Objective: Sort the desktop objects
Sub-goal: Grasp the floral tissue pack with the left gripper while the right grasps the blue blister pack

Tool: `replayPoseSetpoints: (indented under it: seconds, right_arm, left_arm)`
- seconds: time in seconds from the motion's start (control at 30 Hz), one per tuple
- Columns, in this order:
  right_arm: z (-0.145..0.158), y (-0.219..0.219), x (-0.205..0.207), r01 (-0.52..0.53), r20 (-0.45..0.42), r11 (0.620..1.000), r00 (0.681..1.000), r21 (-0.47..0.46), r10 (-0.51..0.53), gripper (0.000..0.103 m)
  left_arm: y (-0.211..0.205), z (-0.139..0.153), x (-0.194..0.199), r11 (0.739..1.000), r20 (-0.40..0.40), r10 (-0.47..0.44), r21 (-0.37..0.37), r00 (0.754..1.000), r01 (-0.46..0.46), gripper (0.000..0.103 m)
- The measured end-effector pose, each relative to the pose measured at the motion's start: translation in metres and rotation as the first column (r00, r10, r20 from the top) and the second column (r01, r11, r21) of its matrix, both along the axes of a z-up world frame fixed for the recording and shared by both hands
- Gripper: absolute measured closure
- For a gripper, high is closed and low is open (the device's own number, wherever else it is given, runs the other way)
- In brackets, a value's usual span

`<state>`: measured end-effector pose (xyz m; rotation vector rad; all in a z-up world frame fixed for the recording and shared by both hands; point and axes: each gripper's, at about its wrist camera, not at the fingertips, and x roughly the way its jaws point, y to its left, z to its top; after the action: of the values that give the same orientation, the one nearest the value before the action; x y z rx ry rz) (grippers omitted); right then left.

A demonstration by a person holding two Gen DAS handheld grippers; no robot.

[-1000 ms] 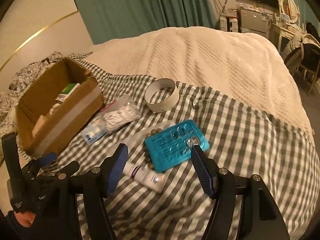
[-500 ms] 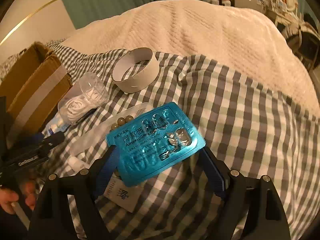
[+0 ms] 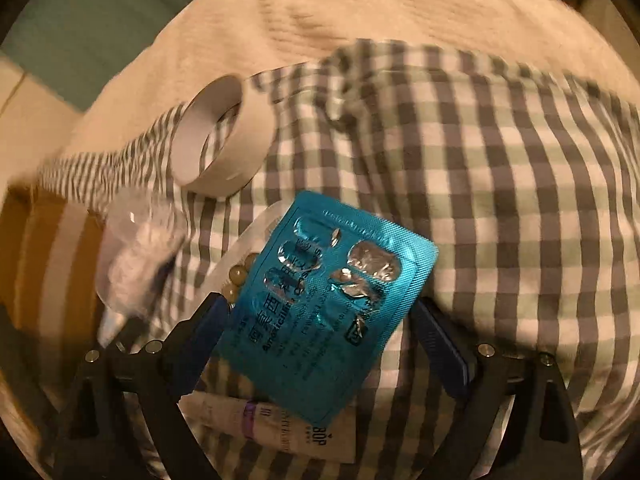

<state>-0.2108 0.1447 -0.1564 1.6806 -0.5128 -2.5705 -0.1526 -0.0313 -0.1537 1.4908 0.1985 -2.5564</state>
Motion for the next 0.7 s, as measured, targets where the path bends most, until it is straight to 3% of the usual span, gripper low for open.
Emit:
replayPoseSetpoints:
  seconds: [0.03,0.1,0.13,0.17,0.23,0.3,0.5,0.7]
  right_arm:
    - [0.003,-0.004,0.002,-0.033,-0.028,0.999,0.999,0.033,0.034,0.042]
    - [0.006,-0.009,0.003,-0.071,-0.041,0.992,0.996,0.1,0.076,0.057]
    - [0.006,-0.008,0.004,-0.081,-0.041,0.99,0.995,0.115,0.086,0.066]
    - [0.006,-0.006,0.006,-0.09,-0.051,0.99,0.994,0.112,0.096,0.067]
    - [0.008,-0.001,0.009,-0.098,-0.063,0.989,0.992,0.111,0.105,0.078]
    - [0.013,0.006,0.014,-0.121,-0.075,0.988,0.989,0.098,0.129,0.083]
    - [0.028,0.037,0.036,-0.129,-0.12,0.991,0.985,-0.023,0.125,0.093]
    - [0.048,0.045,0.049,-0.158,-0.171,0.986,0.974,-0.049,0.147,0.093]
  left_arm:
    - [0.002,-0.001,0.001,1.0,-0.002,-0.006,-0.003,1.0,0.006,0.0]
    - [0.008,-0.004,0.0,0.999,0.009,-0.045,-0.012,0.999,0.045,0.001]
    - [0.009,-0.005,0.0,0.998,0.016,-0.055,-0.02,0.998,0.056,0.006]
    - [0.01,-0.007,0.0,0.998,0.022,-0.06,-0.034,0.998,0.061,0.009]
    - [0.008,-0.006,0.004,0.997,0.018,-0.052,-0.058,0.998,0.053,0.032]
    - [0.002,-0.003,0.01,0.998,0.003,-0.063,-0.025,0.998,0.063,0.035]
    - [0.0,0.006,0.041,0.99,-0.003,-0.135,-0.039,0.991,0.135,0.039]
    - [0.003,0.022,0.087,0.977,-0.018,-0.207,-0.053,0.978,0.205,0.039]
